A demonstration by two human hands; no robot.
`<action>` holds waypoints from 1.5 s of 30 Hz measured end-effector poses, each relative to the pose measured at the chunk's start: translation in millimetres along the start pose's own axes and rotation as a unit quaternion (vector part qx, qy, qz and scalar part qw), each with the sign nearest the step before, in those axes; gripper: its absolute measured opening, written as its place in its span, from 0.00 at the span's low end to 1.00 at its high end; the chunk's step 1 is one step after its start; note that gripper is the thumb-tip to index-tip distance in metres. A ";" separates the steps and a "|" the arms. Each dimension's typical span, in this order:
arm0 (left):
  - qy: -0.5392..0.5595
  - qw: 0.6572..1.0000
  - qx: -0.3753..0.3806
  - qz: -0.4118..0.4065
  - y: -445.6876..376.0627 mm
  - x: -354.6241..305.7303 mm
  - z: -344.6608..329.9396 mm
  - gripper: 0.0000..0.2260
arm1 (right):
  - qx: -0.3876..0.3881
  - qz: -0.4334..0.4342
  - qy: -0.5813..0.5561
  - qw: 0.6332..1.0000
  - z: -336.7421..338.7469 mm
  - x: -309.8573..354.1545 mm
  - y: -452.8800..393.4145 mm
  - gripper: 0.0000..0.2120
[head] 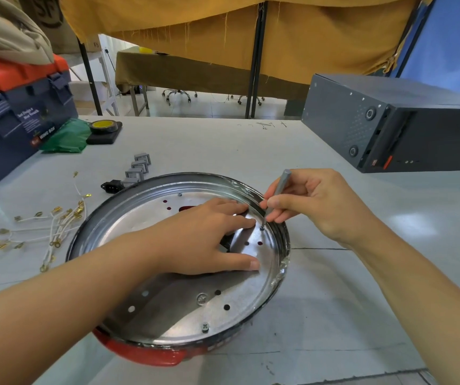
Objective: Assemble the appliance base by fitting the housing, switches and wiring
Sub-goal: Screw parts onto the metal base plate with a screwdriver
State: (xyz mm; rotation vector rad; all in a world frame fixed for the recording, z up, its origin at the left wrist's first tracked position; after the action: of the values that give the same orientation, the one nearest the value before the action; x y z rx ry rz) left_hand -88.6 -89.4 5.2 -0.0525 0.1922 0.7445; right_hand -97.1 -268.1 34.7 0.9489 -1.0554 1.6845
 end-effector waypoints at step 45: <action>0.107 0.982 -0.119 0.104 96.2 -1.9 31.0 0.28 | -0.256 0.030 -0.033 0.966 -20.0 -31.5 48.9 0.18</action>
State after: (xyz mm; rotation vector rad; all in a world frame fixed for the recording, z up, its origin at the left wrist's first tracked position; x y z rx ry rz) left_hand -150.4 -16.4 38.0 -0.3456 0.3167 0.9695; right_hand -136.8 -269.5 -12.3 0.6413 -1.4841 1.3308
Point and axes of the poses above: each hand's wrist, its own y-axis away from the middle knuckle, its own z-axis out of the back of the hand, x = y × z, the point moved 3 cm from there along -y, towards the middle knuckle, and after that the axes turned 1 degree about x, right-handed, at the moved point
